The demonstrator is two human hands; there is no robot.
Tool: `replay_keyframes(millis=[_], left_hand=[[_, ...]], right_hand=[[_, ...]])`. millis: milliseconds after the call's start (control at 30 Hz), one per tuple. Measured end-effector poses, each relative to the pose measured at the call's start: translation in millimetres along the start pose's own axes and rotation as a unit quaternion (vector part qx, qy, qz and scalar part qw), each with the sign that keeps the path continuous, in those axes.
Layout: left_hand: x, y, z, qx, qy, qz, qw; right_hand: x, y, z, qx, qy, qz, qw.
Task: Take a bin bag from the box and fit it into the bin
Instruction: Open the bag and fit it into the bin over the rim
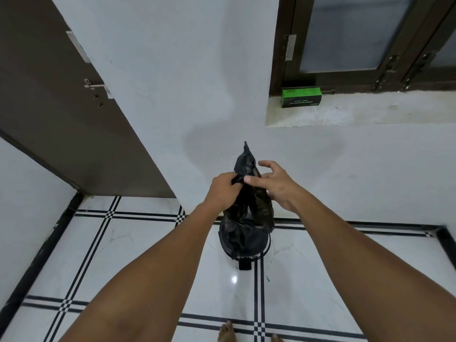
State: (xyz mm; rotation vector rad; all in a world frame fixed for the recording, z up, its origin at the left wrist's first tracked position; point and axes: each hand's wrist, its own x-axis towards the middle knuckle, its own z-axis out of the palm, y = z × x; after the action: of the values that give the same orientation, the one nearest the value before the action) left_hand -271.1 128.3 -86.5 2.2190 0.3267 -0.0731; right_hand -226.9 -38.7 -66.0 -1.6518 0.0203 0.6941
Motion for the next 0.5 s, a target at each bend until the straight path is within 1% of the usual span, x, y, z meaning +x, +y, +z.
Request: replay_keyframes(millis=[33, 100, 200, 300, 400, 500], left_hand=[[1.5, 1.2, 0.4, -0.011, 0.004, -0.009, 1.000], [4.1, 1.3, 0.3, -0.024, 0.018, -0.034, 0.999], [6.9, -7.1, -2.6, -0.009, 0.046, -0.077, 0.996], [7.5, -17.8, -7.7, 0.011, 0.076, -0.129, 0.989], [3.4, -23.7, -10.0, -0.008, 0.094, -0.153, 0.984], [-0.8, -20.1, -7.6, -0.029, 0.087, -0.097, 0.991]], right_hand=[[1.3, 2.3, 1.0, -0.016, 0.009, -0.003, 1.000], [5.6, 5.9, 3.4, -0.033, 0.065, -0.008, 0.997], [16.7, 13.2, -0.8, -0.031, 0.171, -0.012, 0.985], [18.0, 15.1, -8.4, -0.020, 0.241, -0.018, 0.970], [14.8, 13.0, -13.9, -0.038, 0.271, -0.013, 0.962], [17.0, 12.5, -12.8, -0.024, 0.251, -0.019, 0.967]])
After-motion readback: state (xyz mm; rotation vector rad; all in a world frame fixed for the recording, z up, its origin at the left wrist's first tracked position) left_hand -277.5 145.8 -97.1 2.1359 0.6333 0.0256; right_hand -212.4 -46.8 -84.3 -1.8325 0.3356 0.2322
